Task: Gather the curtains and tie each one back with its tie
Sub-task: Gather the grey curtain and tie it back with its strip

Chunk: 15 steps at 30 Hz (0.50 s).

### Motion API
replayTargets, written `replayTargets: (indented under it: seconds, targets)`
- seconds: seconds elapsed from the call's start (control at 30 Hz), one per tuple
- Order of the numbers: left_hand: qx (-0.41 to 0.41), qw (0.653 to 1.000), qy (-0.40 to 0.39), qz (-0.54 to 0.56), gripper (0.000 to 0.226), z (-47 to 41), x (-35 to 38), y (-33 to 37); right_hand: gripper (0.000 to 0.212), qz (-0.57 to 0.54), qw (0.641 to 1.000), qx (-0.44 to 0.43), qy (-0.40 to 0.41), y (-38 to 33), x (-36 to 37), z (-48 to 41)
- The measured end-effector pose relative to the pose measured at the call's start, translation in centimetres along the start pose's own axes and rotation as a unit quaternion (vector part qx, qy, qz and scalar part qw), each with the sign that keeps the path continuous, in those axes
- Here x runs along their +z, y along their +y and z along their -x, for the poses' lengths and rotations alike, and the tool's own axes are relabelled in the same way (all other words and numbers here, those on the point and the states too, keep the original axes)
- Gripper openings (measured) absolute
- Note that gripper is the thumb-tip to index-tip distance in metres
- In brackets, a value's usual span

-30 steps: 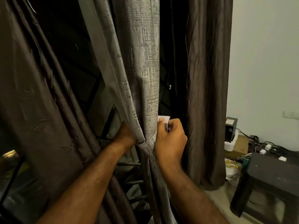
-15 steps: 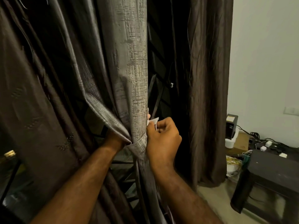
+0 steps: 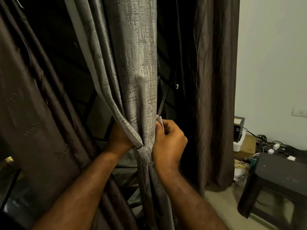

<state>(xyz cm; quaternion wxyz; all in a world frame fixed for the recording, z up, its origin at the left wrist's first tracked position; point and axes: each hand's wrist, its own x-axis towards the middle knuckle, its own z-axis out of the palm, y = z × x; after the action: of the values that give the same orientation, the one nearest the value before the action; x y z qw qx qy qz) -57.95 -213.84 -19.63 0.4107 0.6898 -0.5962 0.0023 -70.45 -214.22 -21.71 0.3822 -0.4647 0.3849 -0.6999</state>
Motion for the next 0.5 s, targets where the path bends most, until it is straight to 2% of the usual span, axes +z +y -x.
replayTargets:
  seconds: [0.07,0.13,0.2,0.27,0.4,0.5]
  targets:
    - [-0.004,0.999,-0.028,0.019,0.04,-0.1,-0.1,-0.3,0.015,0.023,0.999,-0.02,-0.019,0.0,-0.1,0.0]
    - [0.03,0.999,-0.031,0.031,0.036,0.2,-0.4,0.8,0.025,0.054,0.997,-0.03,-0.046,0.0,-0.2,0.0]
    - [0.064,0.997,0.009,0.039,0.044,0.2,-0.5,1.9,0.034,0.089,0.994,-0.029,-0.057,0.0,-0.3,-0.3]
    - [0.095,0.992,0.073,0.025,0.042,-0.1,-0.2,1.9,0.033,0.088,0.995,-0.019,-0.048,-0.1,-0.4,-0.7]
    - [0.072,0.995,0.056,0.028,0.04,-0.2,-0.3,2.5,0.025,0.038,0.999,-0.018,-0.026,-0.1,-0.8,-0.9]
    - [0.007,0.997,0.039,0.067,0.047,-0.2,-0.2,3.5,0.018,0.086,0.994,-0.044,-0.042,0.1,-0.9,-1.0]
